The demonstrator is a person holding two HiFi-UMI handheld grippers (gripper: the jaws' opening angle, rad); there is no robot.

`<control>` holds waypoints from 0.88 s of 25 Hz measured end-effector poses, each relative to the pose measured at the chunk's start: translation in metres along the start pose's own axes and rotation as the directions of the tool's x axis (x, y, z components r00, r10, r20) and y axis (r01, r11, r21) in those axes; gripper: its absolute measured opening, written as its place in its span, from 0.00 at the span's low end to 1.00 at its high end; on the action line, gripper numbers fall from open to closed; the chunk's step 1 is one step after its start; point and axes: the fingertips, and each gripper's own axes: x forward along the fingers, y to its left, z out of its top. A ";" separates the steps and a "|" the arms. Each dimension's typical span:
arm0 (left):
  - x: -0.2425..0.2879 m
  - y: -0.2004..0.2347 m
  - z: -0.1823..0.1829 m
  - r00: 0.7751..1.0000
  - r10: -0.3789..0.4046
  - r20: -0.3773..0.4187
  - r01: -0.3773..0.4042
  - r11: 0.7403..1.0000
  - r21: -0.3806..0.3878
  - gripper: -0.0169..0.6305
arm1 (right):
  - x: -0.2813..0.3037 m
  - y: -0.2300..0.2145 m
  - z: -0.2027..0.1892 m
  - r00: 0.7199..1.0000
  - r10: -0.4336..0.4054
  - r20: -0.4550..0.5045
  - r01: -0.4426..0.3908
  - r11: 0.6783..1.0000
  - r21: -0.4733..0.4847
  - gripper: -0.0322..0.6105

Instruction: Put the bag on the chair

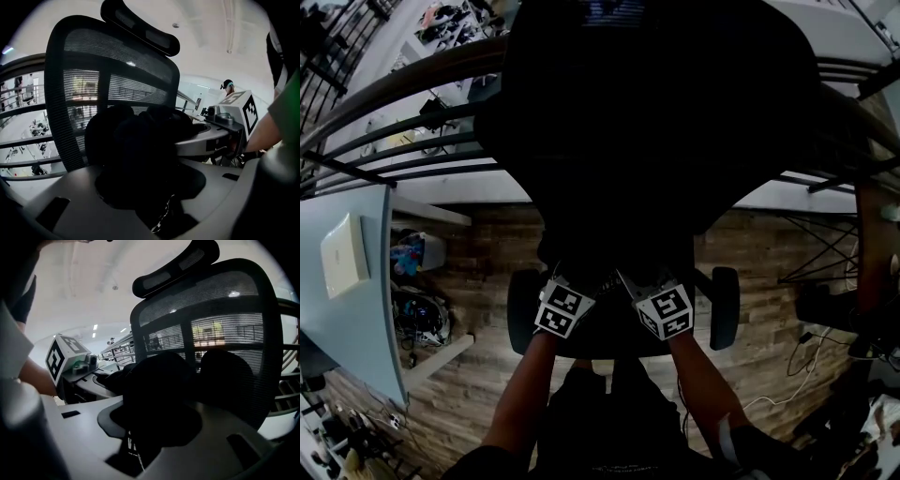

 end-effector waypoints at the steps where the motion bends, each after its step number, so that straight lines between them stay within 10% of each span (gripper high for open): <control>1: -0.001 -0.001 -0.002 1.000 -0.004 -0.004 0.004 1.000 -0.007 0.31 | 0.000 0.000 -0.002 1.000 0.005 -0.009 -0.004 1.000 0.009 0.27; 10: -0.024 0.000 -0.018 0.999 0.040 0.005 -0.039 0.995 -0.093 0.45 | -0.010 -0.002 -0.020 0.998 -0.027 -0.064 0.032 0.996 0.078 0.47; 22: -0.069 -0.031 0.005 0.999 0.032 0.028 -0.030 0.997 -0.068 0.45 | -0.064 0.004 -0.003 0.990 -0.131 -0.053 0.134 0.988 0.070 0.49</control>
